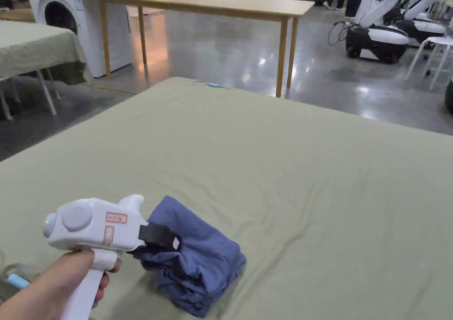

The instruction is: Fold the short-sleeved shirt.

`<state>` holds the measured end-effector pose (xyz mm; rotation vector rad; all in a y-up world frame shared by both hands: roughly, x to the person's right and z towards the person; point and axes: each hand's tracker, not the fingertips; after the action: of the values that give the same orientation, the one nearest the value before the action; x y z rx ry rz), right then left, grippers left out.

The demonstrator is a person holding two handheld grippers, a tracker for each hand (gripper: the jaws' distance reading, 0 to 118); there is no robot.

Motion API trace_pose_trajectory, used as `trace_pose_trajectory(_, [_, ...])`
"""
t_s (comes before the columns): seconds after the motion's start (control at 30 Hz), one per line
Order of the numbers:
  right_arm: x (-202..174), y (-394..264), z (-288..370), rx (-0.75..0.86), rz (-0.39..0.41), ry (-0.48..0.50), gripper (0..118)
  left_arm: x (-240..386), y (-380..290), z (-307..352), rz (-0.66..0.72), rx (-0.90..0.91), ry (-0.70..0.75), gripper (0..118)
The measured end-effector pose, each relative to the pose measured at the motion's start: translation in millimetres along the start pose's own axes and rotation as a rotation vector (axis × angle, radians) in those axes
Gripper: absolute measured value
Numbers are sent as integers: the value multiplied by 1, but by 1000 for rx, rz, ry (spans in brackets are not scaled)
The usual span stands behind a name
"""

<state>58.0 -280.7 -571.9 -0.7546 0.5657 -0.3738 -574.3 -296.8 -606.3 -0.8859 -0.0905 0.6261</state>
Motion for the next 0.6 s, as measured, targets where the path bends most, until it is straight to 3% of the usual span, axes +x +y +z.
trace_pose_trajectory(0.07, [-7,-1,-2,0,11,0,5,-25,15,18,35,-15,-16,26])
trace_pose_trajectory(0.17, [-13,0,-5,-7,30,-2,5,-51,23,28,27,-9,73,26])
trace_pose_trajectory(0.3, [-16,3,-6,-9,39,-6,5,-55,15,34,65,18,34,26])
trace_pose_trajectory(0.33, [-16,4,-6,-7,40,-8,5,-52,12,35,59,21,21,32])
trace_pose_trajectory(0.37, [-17,6,-7,-5,40,-10,5,-51,10,38,54,22,30,53])
trace_pose_trajectory(0.43, [-17,8,-5,4,42,-18,5,-48,8,48,34,40,86,108])
trace_pose_trajectory(0.53, [-17,12,-2,7,51,-21,4,-54,10,78,27,117,115,107])
trace_pose_trajectory(0.6, [-18,14,2,17,58,-15,5,-58,14,95,35,167,217,107])
